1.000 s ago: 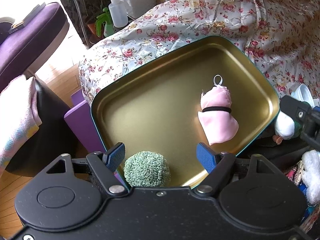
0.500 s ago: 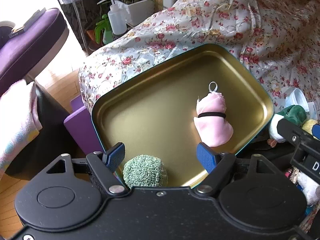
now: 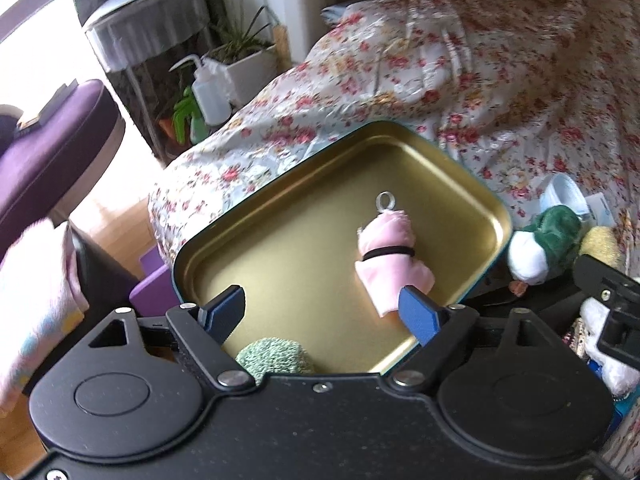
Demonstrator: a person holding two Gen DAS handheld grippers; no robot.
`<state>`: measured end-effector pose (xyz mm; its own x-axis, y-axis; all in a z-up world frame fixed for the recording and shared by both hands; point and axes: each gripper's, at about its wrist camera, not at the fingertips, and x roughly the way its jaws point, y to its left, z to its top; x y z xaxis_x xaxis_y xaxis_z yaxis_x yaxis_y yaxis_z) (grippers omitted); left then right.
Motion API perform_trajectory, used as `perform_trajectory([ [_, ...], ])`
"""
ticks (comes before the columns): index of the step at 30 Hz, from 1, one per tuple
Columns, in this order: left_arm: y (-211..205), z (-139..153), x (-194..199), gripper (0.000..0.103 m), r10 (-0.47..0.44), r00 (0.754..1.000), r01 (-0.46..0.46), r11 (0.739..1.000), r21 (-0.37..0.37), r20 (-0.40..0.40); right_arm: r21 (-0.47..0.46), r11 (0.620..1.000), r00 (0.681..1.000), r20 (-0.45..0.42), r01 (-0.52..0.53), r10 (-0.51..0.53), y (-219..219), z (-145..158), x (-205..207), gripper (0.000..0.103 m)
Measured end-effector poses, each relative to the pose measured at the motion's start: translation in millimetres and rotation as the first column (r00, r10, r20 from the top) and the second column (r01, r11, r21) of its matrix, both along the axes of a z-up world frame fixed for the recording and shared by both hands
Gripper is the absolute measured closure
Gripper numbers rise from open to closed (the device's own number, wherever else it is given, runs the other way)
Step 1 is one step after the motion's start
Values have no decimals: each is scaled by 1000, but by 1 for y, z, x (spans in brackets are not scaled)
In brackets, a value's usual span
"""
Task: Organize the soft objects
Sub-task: 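Move both grippers back toward the remaining soft items beside the tray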
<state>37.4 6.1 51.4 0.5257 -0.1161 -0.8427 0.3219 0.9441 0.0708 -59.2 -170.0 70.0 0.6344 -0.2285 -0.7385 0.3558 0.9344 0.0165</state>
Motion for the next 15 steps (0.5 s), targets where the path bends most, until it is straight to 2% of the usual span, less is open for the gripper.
perform_trajectory([
  [8,-23,4,-15,20,-92,996,92,995,-24,15,19,990,990,-11,137,-137,-46,-4,-38,0],
  [15,-44,3,-25,20,-157,987,156,986,-59,-11,48,957,958,-2,288,-288,-93,-5,-77,0],
])
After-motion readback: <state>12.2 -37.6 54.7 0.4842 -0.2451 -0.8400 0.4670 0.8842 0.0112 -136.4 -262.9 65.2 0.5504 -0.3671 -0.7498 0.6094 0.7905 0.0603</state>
